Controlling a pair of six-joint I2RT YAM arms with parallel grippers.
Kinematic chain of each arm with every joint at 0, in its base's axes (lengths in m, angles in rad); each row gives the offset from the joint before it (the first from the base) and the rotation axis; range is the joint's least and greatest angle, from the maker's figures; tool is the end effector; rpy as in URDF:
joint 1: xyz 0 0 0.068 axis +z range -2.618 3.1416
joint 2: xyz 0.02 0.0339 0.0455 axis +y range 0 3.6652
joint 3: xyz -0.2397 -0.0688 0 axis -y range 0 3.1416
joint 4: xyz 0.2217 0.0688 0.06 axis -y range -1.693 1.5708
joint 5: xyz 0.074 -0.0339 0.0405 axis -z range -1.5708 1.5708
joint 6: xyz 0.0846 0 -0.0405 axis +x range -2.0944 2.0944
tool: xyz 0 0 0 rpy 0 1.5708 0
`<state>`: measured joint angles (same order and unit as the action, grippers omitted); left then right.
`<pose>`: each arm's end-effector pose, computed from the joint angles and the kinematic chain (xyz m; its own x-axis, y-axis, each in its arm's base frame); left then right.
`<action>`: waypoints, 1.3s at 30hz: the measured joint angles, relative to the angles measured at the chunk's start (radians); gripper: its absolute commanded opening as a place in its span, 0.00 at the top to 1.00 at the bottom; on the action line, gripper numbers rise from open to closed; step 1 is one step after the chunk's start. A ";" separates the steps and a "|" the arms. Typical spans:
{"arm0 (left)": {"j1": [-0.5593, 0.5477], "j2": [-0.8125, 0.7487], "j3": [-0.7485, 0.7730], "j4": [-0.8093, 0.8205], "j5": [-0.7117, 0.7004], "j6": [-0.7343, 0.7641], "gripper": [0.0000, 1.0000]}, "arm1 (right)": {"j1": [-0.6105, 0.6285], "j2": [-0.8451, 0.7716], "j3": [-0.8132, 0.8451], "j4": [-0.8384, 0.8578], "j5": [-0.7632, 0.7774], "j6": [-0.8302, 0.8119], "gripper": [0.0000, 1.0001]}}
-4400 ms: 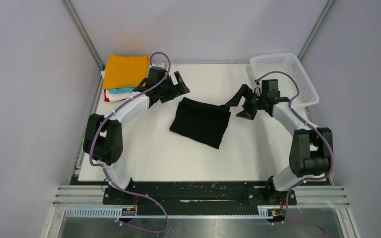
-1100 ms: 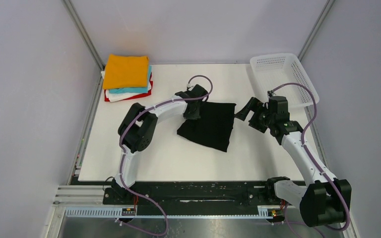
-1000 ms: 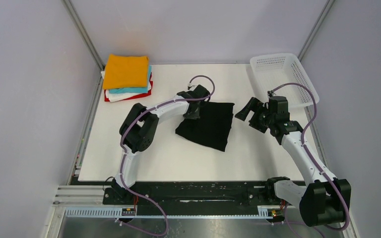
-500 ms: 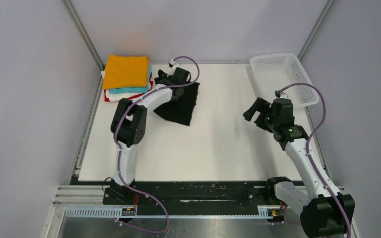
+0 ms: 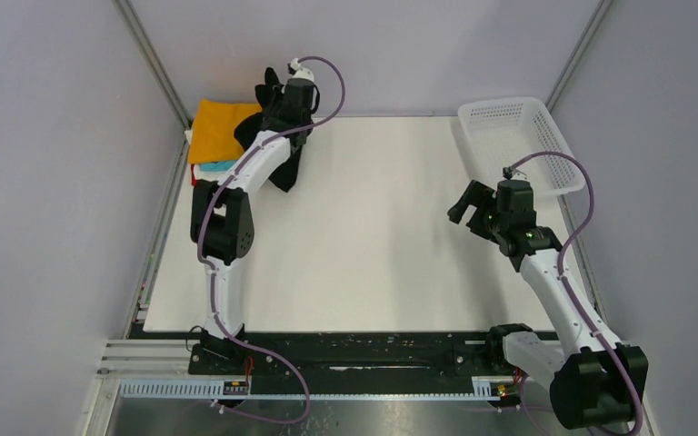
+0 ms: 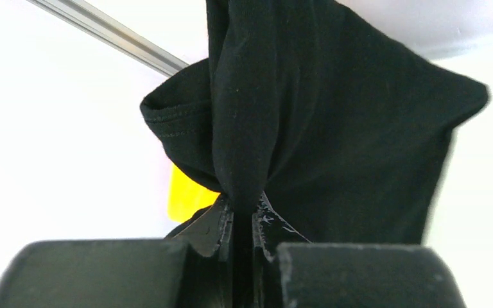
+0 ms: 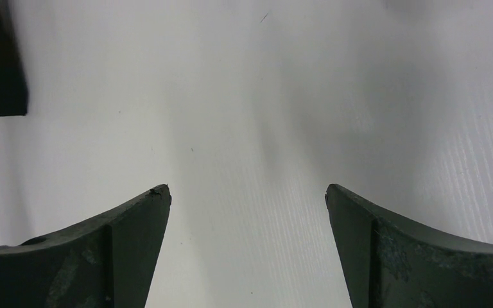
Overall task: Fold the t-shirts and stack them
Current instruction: Put the neatly folded tshirt into the corner of the board with the left arm
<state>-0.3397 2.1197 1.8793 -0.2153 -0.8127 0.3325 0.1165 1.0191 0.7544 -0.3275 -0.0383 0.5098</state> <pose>0.4856 -0.1065 0.2653 -0.5181 0.4211 -0.7445 -0.2291 0.7702 0.5952 0.2535 0.0329 0.2291 -0.5560 0.4259 -0.7138 0.1416 0.8947 0.4236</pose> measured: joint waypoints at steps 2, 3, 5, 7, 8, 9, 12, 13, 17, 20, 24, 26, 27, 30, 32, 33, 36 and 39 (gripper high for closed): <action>0.013 0.000 0.041 0.000 0.002 0.029 1.00 | 0.000 0.003 0.000 -0.003 0.006 -0.001 0.01; 0.017 0.000 0.060 -0.001 0.004 0.039 1.00 | 0.000 0.006 0.000 -0.005 0.015 -0.002 0.01; 0.027 0.000 0.103 -0.018 0.011 0.056 1.00 | 0.000 0.014 0.000 -0.006 0.027 -0.002 0.01; 0.036 0.000 0.154 -0.043 0.017 0.070 1.00 | 0.000 0.019 0.000 -0.009 0.033 -0.002 0.01; 0.039 0.000 0.179 -0.055 0.020 0.075 1.00 | 0.000 0.020 0.000 -0.012 0.038 -0.002 0.00; 0.042 0.000 0.205 -0.066 0.023 0.080 1.00 | 0.000 0.022 0.000 -0.015 0.042 -0.002 0.01; 0.048 0.000 0.267 -0.078 0.028 0.090 1.00 | 0.000 0.024 0.000 -0.027 0.050 -0.003 0.00; 0.050 0.000 0.283 -0.082 0.030 0.091 1.00 | 0.000 0.025 0.000 -0.029 0.054 -0.004 0.01; 0.058 0.000 0.314 -0.107 0.051 0.089 1.00 | 0.000 0.026 0.001 -0.037 0.072 -0.004 0.01; 0.068 0.000 0.321 -0.140 0.076 0.078 1.00 | 0.000 0.026 0.002 -0.048 0.095 -0.004 0.01; 0.095 0.016 0.328 -0.154 0.092 0.061 1.00 | 0.000 0.026 0.002 -0.049 0.111 -0.004 0.00; 0.113 0.034 0.333 -0.155 0.095 0.057 1.00 | 0.000 0.026 0.002 -0.050 0.121 -0.004 0.01; 0.124 0.046 0.336 -0.154 0.095 0.055 1.00 | 0.000 0.026 0.002 -0.050 0.126 -0.004 0.00; 0.161 0.087 0.337 -0.148 0.097 0.051 1.00 | 0.000 0.033 0.010 -0.053 0.135 -0.005 0.01; 0.188 0.119 0.337 -0.147 0.099 0.051 1.00 | 0.000 0.040 0.016 -0.054 0.141 -0.005 0.01; 0.203 0.137 0.338 -0.142 0.099 0.051 1.00 | 0.000 0.044 0.017 -0.054 0.146 -0.005 0.01; 0.240 0.179 0.340 -0.123 0.098 0.051 1.00 | 0.000 0.060 0.017 -0.058 0.154 -0.005 0.01; 0.274 0.221 0.367 -0.112 0.098 0.051 1.00 | 0.000 0.079 0.018 -0.059 0.154 -0.005 0.01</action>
<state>-0.0662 2.3405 2.2467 -0.3271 -0.7147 0.3840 0.1165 1.0977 0.7723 -0.3862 0.1162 0.5053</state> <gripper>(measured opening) 0.069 0.993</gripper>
